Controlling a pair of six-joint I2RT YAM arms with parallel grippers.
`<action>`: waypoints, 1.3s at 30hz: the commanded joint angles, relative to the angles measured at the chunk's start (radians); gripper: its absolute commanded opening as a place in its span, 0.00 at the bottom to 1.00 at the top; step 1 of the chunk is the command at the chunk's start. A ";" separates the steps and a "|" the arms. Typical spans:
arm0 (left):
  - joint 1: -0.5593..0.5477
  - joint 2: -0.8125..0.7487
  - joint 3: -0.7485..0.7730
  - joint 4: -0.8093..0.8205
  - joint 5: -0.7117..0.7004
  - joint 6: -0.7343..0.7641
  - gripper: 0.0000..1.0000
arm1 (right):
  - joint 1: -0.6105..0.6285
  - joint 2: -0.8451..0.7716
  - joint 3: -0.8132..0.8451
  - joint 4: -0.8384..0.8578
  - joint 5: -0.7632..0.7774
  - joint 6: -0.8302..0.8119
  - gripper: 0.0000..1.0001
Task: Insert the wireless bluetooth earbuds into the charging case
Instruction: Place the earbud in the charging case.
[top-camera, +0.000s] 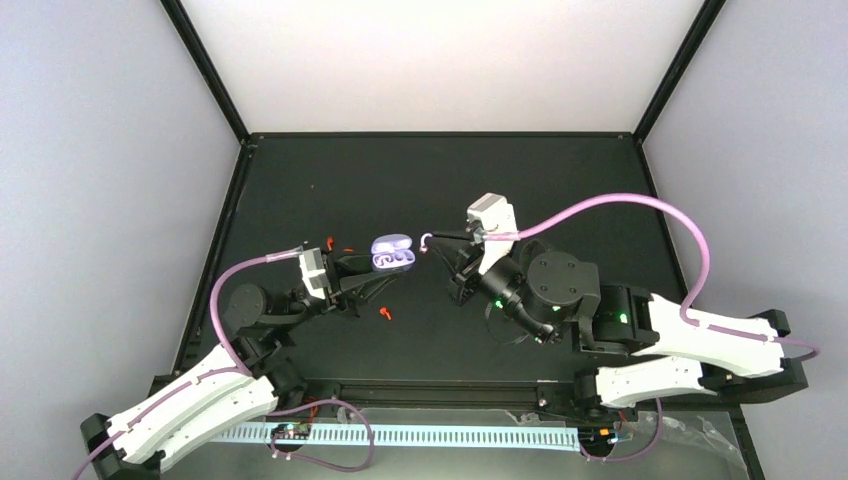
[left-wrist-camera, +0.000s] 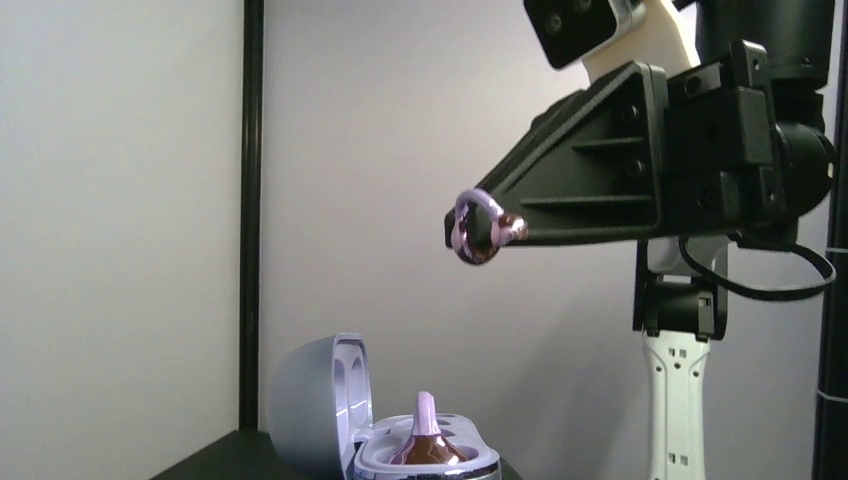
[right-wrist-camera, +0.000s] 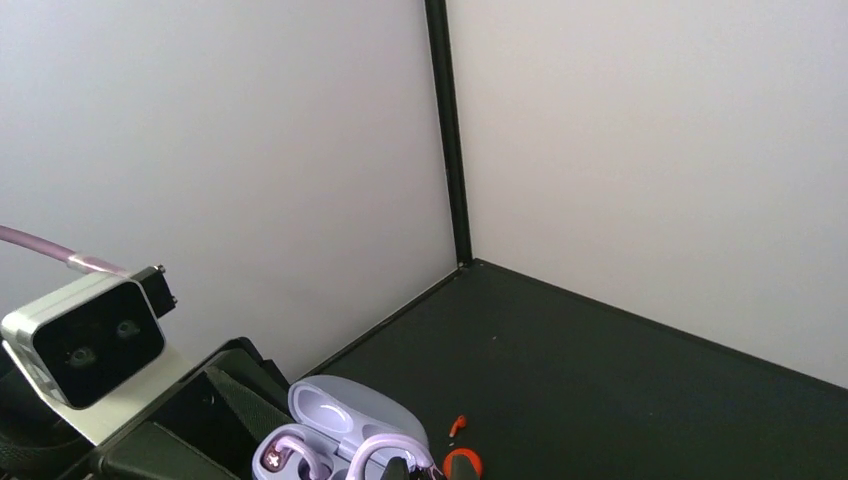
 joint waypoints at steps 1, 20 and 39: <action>0.004 0.007 0.046 0.104 -0.003 0.019 0.02 | 0.062 0.025 0.016 0.091 0.171 -0.064 0.01; 0.004 -0.059 0.020 0.092 0.010 0.100 0.02 | 0.072 0.142 0.084 0.088 0.124 0.068 0.01; 0.004 -0.042 0.009 0.162 0.038 0.130 0.02 | 0.080 0.114 0.041 0.114 0.062 0.058 0.01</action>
